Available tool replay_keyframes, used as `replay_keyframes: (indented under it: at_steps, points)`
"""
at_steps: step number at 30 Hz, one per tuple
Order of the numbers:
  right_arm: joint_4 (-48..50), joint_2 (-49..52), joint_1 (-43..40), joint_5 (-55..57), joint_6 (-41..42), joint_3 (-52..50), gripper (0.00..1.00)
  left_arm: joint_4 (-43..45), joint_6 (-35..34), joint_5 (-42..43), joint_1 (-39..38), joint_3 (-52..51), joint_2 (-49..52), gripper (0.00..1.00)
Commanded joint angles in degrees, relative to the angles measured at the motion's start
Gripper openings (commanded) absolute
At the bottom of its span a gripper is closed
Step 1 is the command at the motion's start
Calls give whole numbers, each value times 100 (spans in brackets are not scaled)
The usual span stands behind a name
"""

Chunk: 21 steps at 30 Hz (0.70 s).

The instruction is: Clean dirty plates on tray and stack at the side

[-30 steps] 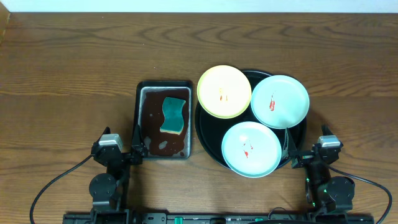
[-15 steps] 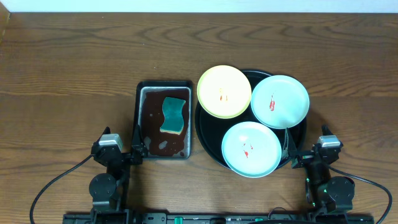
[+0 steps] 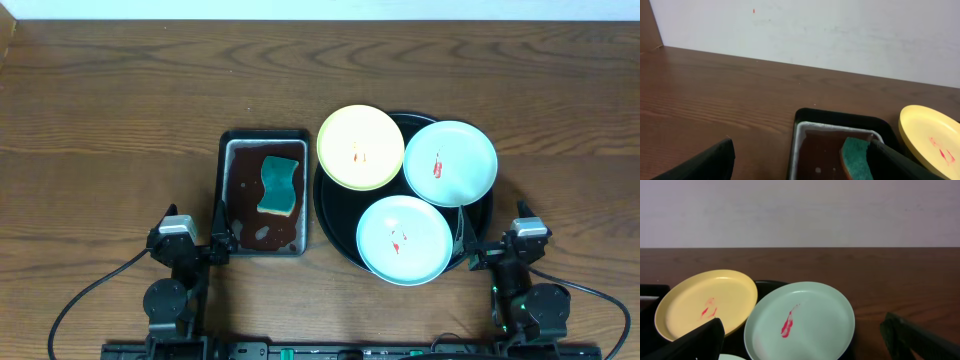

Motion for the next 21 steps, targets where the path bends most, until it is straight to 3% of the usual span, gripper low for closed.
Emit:
replay_keyframes:
  at_steps: [1, 21]
  points:
    - [-20, 4, 48, -46, 55, -7, 99, -267, 96, 81, 28, -46, -26, 85]
    - [-13, 7, 48, -133, 57, -7, 99, -267, 94, 61, 28, -46, -24, 85]
